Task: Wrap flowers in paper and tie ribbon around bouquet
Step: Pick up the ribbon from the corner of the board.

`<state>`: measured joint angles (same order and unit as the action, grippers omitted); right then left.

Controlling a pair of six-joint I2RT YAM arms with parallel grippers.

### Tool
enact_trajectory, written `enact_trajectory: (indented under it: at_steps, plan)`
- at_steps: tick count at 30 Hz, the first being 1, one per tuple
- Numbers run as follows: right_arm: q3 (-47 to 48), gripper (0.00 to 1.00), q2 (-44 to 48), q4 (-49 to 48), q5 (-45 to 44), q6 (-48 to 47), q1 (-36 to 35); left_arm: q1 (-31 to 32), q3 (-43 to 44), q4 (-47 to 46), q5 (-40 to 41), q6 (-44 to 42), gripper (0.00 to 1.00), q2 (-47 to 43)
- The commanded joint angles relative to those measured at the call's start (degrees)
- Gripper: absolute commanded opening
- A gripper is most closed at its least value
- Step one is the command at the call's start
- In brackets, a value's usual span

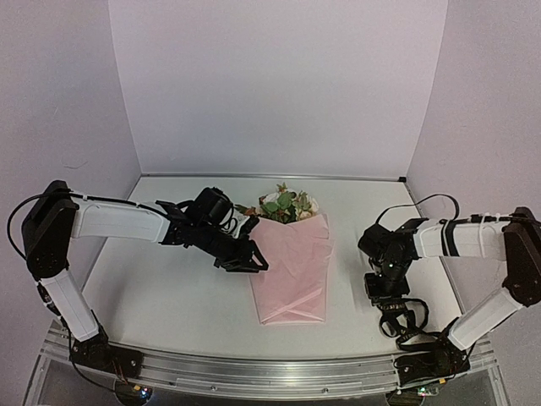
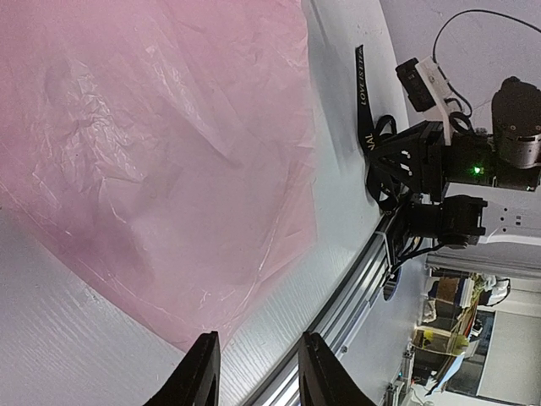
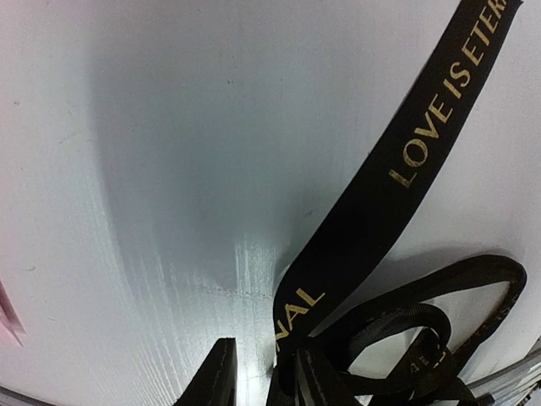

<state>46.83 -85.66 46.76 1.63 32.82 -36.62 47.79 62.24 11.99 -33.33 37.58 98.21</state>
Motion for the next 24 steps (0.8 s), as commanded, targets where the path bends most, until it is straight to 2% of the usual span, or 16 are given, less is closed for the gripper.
enact_trajectory:
  at_steps: [1, 5, 9, 13, 18, 24]
  plan:
    - [1.11, 0.24, -0.66, 2.18, -0.91, 0.92, 0.11, -0.33, 0.42, -1.60, -1.03, 0.48, 0.33, -0.92]
    - [1.72, 0.19, -1.28, 2.69, -1.62, 1.01, 0.15, -0.33, 0.09, -2.18, -1.24, 0.75, 0.33, -1.21]
    - [2.99, 0.00, -1.84, 3.04, -0.14, 1.11, 0.15, -0.33, -0.81, -4.41, -2.15, 1.89, 0.33, -1.65]
    - [5.89, 0.00, 1.41, 3.10, 4.82, 2.70, 0.11, -0.50, -1.87, -8.47, -2.99, 4.19, 0.33, -2.34]
    - [12.04, 0.00, 7.36, -0.92, 16.76, 5.76, 0.05, -0.84, -3.70, -17.58, -6.38, 7.97, 0.34, -2.76]
    - [22.73, 0.00, 5.93, -7.71, 30.30, 12.67, -0.28, -0.83, -5.36, -25.84, -9.18, 8.22, 0.38, -4.46]
